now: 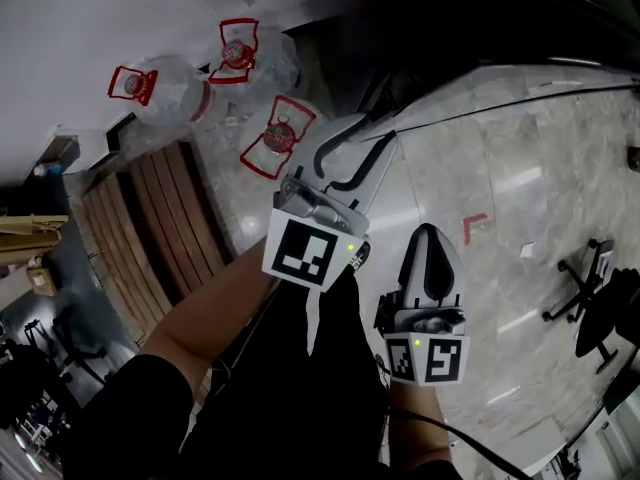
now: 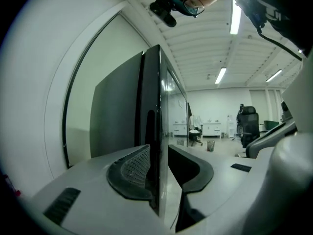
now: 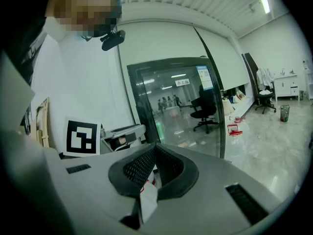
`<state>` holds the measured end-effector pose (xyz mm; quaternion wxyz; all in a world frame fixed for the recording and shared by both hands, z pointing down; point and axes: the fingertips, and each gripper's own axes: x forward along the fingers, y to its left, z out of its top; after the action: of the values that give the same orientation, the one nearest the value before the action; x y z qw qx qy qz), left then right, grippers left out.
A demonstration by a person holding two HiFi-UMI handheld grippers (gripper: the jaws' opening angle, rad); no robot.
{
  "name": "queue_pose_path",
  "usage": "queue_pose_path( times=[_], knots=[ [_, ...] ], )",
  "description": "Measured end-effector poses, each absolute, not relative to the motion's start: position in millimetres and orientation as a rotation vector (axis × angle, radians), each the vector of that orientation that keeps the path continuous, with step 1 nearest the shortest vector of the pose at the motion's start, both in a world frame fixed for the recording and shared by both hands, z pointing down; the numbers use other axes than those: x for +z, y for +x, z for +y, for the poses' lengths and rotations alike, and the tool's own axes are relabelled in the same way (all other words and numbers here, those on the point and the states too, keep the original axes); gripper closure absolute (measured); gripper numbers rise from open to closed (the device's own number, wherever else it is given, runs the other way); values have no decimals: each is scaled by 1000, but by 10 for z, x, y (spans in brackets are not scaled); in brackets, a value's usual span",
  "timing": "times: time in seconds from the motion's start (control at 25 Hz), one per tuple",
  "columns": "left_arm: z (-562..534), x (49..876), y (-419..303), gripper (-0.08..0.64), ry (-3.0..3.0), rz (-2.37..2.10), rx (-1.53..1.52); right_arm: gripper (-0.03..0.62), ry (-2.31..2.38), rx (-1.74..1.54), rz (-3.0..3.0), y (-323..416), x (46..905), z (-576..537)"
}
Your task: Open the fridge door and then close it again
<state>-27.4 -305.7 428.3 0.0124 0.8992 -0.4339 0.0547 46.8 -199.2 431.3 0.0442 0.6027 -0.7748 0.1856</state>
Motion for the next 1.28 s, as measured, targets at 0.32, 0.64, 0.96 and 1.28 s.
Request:
queue_pose_path(
  times=[0.32,0.64,0.96,1.28],
  knots=[
    [-3175,4352,-162,473,2808,-1402,190,577,1850,602,-2340,679,4441,-1980],
    [-3149,4369,-160,488,2758,-1445,195,577,1910,609,-2312,941,4461,-1992],
    [-3123,4357,-188,494,2661,-1520,147,577,1927,593,-2314,1035,4401,-1865],
    [-2640,4370,82,502,2749,-1484,273,577,1963,589,-2268,1200,4419,-1674]
  ],
)
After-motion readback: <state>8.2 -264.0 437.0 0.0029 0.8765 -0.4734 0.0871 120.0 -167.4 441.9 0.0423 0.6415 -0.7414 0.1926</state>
